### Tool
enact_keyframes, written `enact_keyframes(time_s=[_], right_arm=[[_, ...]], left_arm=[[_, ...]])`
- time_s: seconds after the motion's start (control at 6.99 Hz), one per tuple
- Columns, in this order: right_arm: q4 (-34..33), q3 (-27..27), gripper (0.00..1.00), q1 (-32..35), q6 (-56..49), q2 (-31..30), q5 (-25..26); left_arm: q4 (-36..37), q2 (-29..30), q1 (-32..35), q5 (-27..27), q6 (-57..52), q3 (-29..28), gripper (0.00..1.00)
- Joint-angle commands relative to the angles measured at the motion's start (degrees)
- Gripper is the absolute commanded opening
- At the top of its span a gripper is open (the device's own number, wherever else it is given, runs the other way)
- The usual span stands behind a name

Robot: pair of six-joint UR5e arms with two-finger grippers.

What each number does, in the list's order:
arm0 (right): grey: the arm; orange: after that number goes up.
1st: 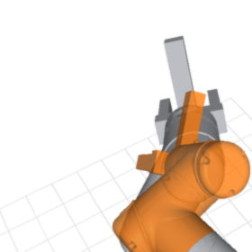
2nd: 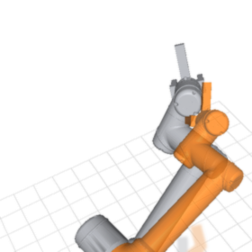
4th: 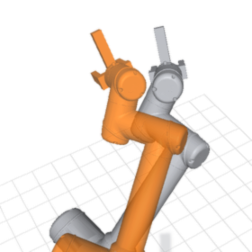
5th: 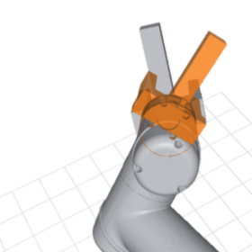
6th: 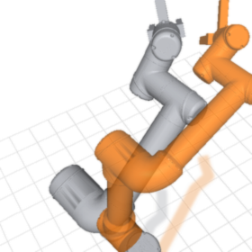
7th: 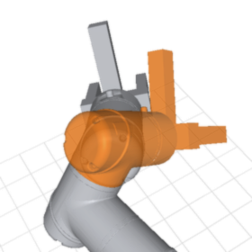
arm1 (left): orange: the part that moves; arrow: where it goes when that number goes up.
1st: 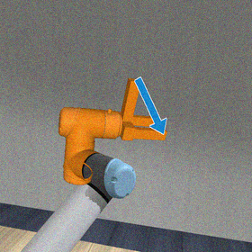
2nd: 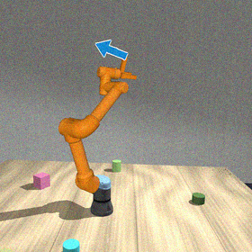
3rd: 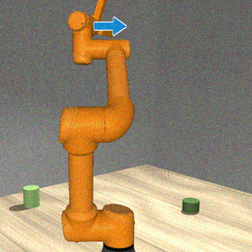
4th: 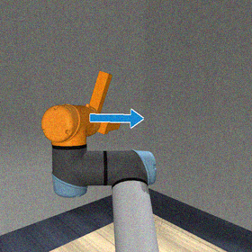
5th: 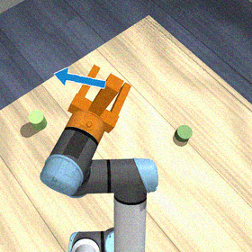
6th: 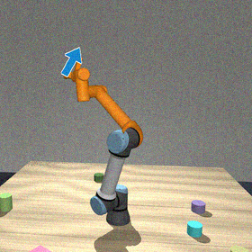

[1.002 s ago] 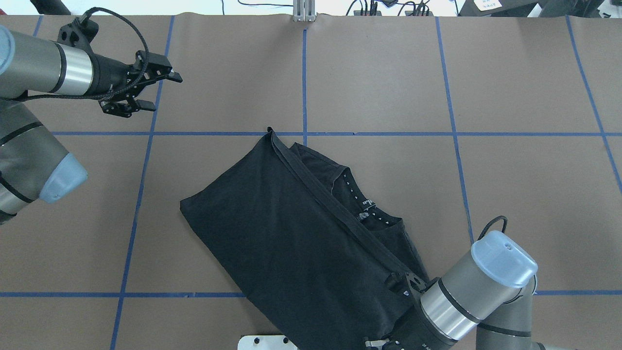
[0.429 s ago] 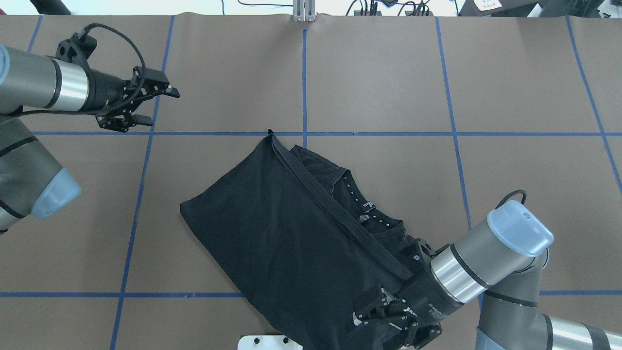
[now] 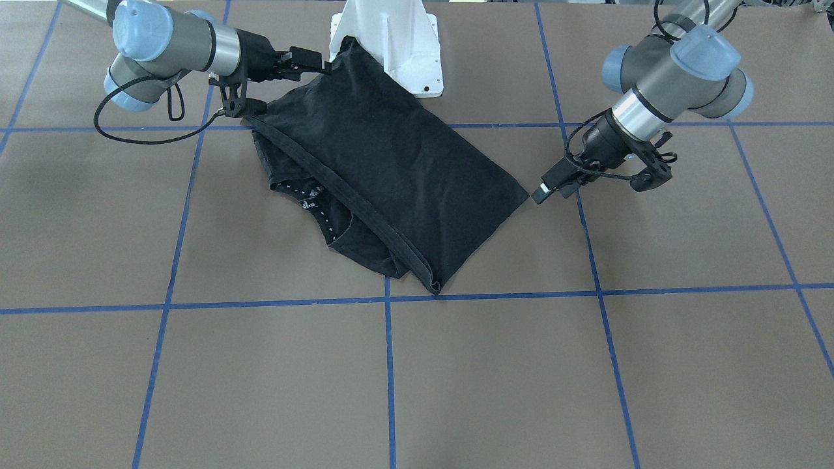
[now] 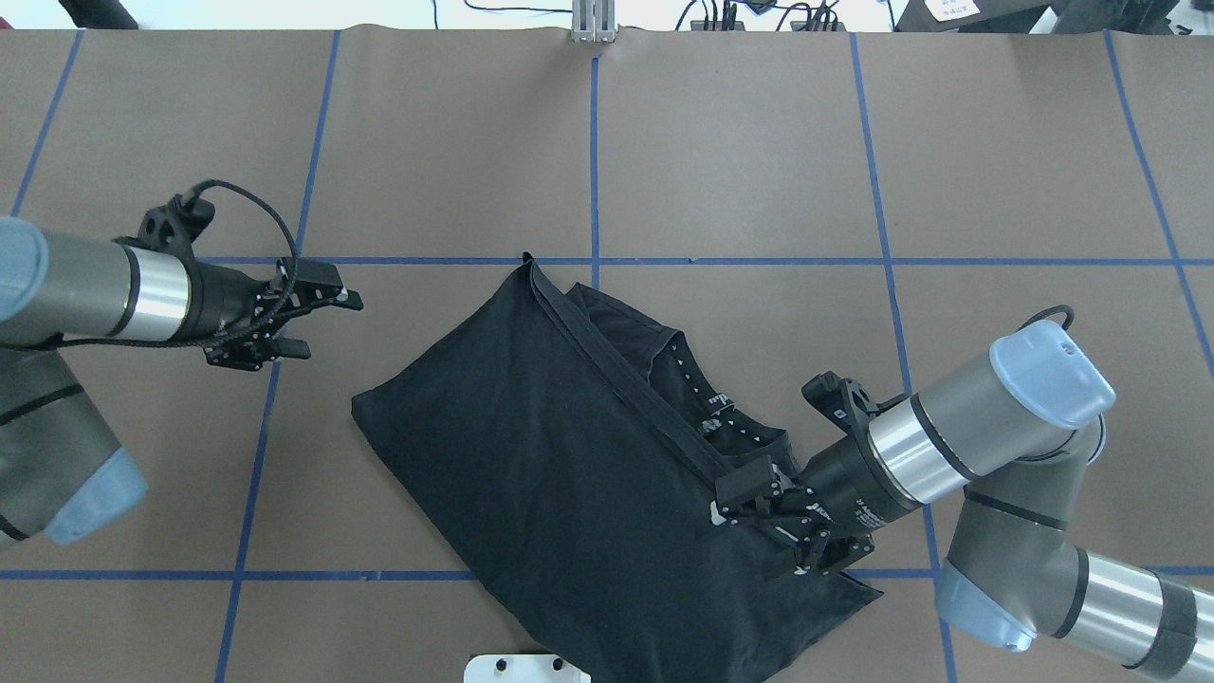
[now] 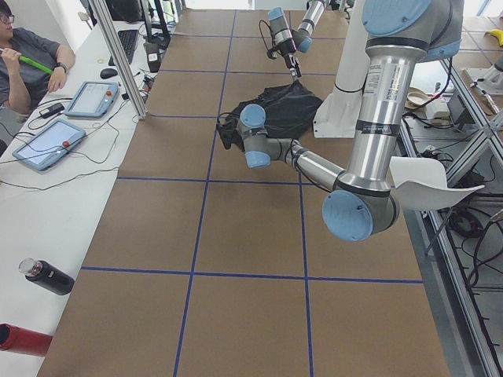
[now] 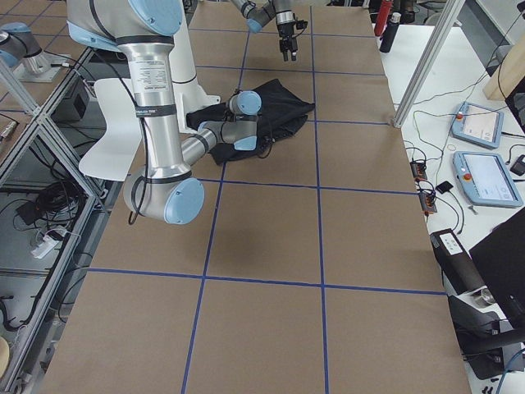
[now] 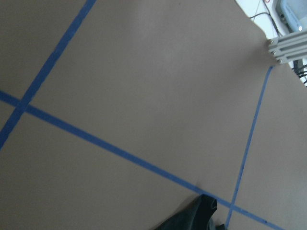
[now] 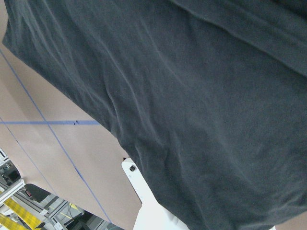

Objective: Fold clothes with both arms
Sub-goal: 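Move the left gripper to the nearest shirt edge while the right holds the other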

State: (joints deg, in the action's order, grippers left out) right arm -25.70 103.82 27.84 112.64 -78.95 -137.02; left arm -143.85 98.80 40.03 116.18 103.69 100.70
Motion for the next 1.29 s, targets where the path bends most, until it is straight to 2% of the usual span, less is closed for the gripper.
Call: enact_keyframes(time_s=[0.0,0.72,1.14], right_arm=[[0.0,-0.8,1.0,1.7,-0.5,0.1,4.4],[-0.1,-0.9,1.0,2.0,-0.5,0.6,5.3],[-0.1,-0.9,1.0,2.0,-0.4,0.6,5.2]], left_arm=[[-1.0,-0.7,-8.4,-7.5,5.3,-0.1,0.99],[-0.6,-0.8,-9.1,-8.7,4.5,-3.0,0.98],[-0.6,-0.4,-9.1,-8.7,4.5,-3.9,0.93]])
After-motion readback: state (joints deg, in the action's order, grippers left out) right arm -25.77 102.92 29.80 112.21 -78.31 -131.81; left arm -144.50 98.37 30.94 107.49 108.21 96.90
